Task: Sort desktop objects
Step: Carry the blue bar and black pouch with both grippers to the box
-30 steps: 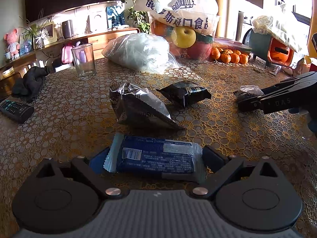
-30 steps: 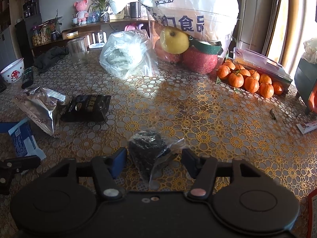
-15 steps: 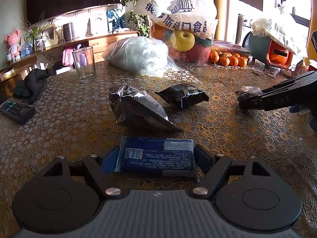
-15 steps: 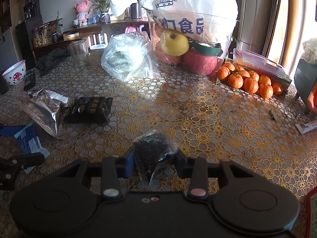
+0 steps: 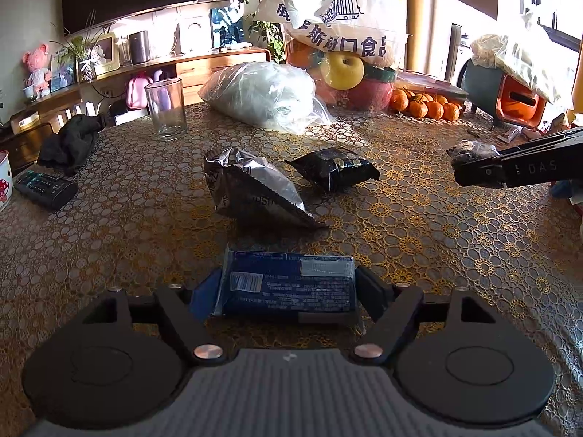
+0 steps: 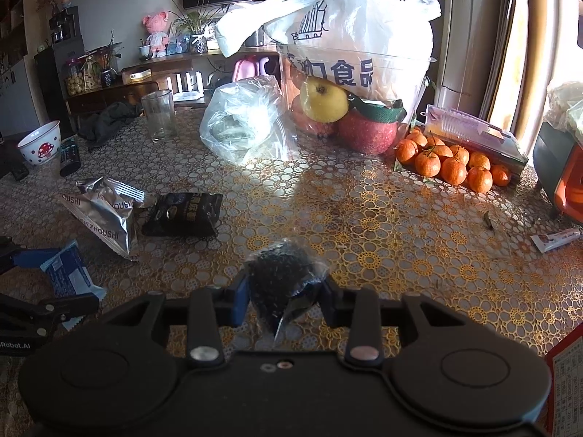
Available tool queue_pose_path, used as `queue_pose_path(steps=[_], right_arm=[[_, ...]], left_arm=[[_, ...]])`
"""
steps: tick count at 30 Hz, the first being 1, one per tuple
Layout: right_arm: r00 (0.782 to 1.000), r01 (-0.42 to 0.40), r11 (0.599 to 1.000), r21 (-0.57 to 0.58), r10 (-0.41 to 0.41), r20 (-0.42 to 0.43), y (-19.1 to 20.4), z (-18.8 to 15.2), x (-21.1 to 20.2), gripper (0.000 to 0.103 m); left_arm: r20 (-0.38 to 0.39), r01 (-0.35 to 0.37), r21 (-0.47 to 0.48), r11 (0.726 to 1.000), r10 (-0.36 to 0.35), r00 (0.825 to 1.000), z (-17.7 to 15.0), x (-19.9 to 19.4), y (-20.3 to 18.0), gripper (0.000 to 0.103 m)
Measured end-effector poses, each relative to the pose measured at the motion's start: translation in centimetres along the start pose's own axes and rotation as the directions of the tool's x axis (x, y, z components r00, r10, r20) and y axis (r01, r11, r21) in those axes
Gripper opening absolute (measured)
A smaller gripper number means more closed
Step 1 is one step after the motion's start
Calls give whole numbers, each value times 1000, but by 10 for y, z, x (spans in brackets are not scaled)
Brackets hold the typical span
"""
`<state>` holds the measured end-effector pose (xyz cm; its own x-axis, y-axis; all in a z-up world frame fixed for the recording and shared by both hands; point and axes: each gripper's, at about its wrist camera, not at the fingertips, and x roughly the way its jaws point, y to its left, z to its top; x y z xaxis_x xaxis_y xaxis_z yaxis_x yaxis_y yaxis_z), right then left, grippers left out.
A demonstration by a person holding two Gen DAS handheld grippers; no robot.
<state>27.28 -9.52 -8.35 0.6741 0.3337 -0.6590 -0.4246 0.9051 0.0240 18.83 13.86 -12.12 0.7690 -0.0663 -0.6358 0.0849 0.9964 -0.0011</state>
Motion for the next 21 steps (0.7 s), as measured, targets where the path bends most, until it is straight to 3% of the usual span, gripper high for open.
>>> queue_pose_path(steps=[21], right_arm=[[999, -11, 998, 70, 9, 40, -11, -10, -86, 38]], left_arm=[[108, 9, 15, 1000, -11, 994, 30, -69, -63, 78]])
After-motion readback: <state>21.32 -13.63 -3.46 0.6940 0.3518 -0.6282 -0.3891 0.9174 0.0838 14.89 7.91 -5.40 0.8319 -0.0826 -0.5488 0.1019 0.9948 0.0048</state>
